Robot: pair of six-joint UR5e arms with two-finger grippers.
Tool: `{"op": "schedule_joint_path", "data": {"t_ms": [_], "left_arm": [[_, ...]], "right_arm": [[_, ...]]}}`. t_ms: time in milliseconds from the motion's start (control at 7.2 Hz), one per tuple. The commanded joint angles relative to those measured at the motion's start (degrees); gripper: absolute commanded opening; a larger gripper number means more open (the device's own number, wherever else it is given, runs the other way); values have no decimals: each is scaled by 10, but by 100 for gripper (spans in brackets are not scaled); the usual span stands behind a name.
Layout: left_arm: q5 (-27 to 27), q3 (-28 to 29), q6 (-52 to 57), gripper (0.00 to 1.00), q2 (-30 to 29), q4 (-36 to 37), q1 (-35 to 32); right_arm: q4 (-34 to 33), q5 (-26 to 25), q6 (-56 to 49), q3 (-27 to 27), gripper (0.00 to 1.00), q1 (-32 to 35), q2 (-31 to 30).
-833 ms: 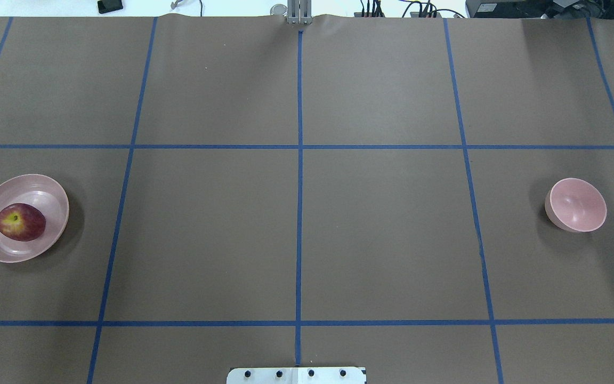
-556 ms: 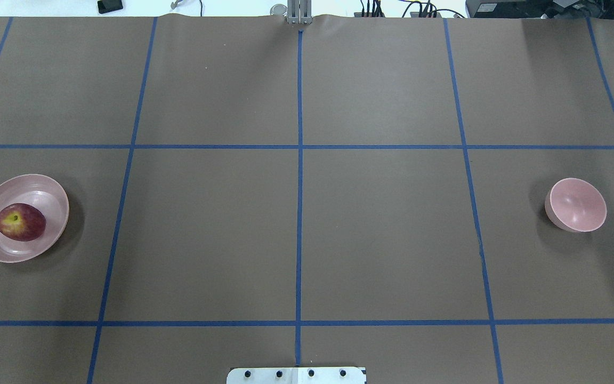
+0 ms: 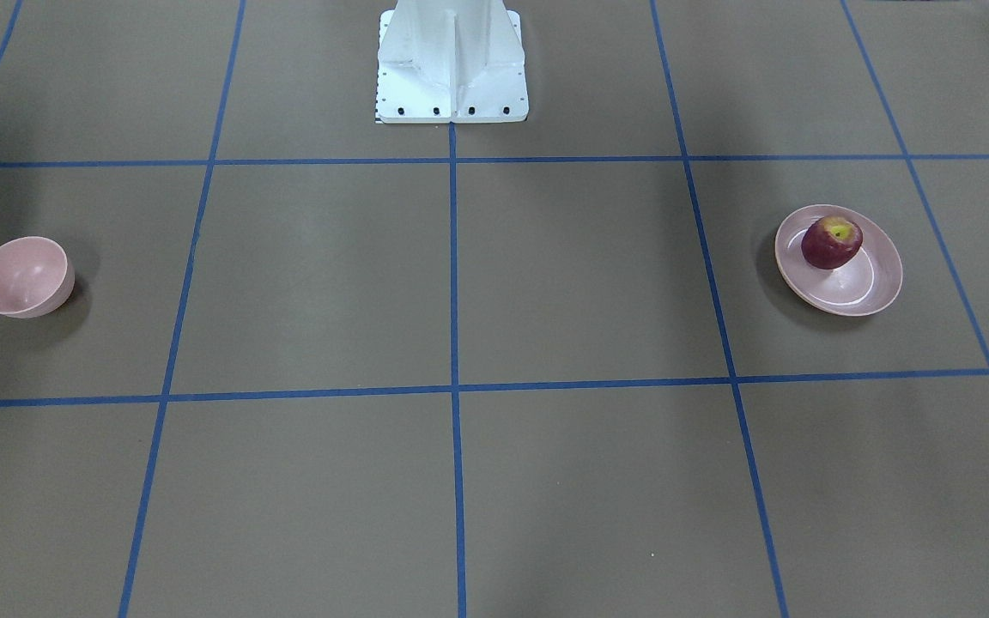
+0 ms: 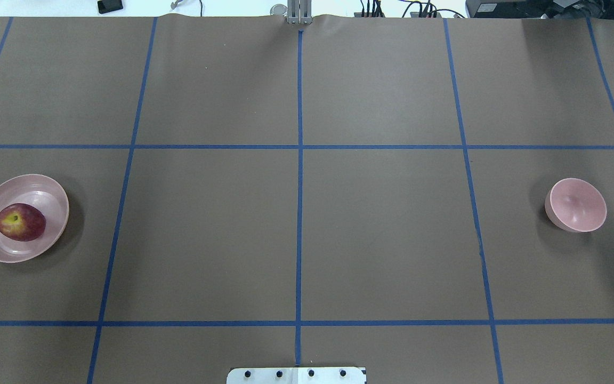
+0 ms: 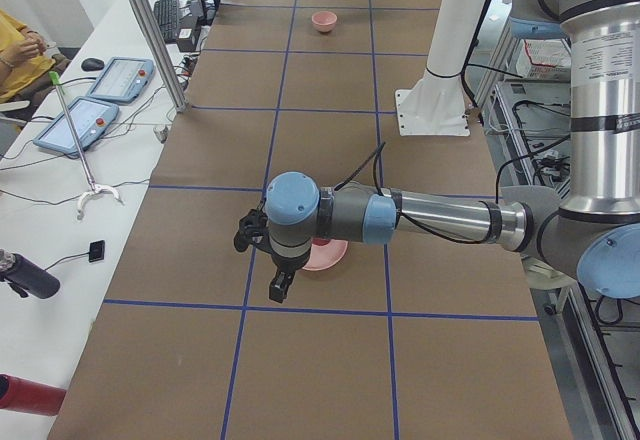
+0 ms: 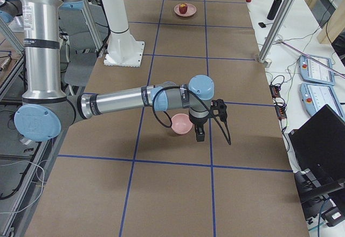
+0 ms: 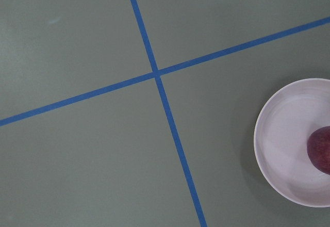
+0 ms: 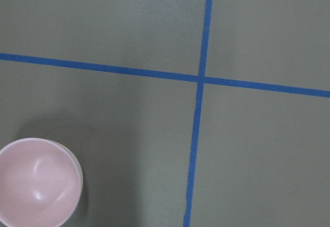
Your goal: Move apple from plate to bowl
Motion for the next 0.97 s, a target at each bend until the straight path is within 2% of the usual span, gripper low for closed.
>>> {"op": "schedule_joint_path", "data": {"t_ms": [0, 278, 417, 556, 694, 833], "left_arm": [[-22, 4, 0, 98, 0, -1, 0], [-25, 11, 2, 98, 2, -31, 0], [-25, 16, 1, 98, 8, -50, 1], [-25, 21, 2, 98, 8, -51, 4], [-25, 21, 1, 98, 8, -52, 12], [-25, 23, 1, 98, 8, -52, 15]], "right_arm": [[0, 4, 4, -4, 100, -12, 10], [2, 11, 44, 0, 100, -48, 0], [32, 4, 76, -3, 100, -79, -4], [111, -10, 144, -3, 100, -113, -31], [234, -46, 235, -6, 100, -153, -76], [334, -56, 287, -42, 96, -185, -97]]}}
